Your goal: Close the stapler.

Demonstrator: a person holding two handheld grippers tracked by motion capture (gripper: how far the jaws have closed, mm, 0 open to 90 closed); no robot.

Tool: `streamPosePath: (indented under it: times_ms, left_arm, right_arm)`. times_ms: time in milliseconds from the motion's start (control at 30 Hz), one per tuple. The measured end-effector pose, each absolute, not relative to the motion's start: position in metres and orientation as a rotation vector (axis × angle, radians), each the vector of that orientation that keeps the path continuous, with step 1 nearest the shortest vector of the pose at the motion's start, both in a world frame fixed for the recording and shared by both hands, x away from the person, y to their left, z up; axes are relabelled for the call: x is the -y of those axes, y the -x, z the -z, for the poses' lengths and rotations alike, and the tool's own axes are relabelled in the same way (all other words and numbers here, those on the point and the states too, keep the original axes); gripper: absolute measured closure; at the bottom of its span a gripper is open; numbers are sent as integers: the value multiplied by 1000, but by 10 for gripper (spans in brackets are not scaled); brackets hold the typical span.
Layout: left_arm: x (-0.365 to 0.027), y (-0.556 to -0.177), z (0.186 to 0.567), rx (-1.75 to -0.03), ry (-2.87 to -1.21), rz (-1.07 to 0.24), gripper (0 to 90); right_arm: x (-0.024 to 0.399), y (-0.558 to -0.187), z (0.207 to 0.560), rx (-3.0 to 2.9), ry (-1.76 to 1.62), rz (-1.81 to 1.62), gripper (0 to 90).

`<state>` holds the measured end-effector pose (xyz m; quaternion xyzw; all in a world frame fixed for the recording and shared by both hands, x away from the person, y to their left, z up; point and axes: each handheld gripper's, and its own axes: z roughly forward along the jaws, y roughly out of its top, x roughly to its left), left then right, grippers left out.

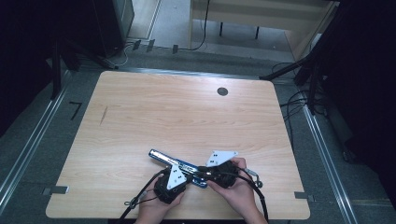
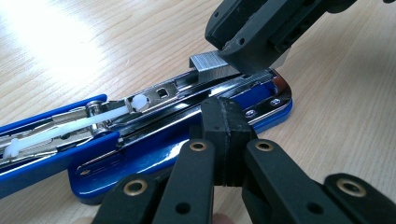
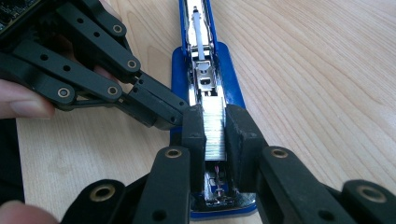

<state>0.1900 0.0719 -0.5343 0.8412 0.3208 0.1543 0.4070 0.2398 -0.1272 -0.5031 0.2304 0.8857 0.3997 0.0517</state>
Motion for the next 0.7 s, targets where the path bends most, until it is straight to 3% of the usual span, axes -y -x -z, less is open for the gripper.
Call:
streamPosePath:
  times_ms: [700]
  left_arm:
    - [-72,-190,534,-810,-2120,-388,900]
  right_arm:
    - [128,-240,503,-2692,-691,-1212,796]
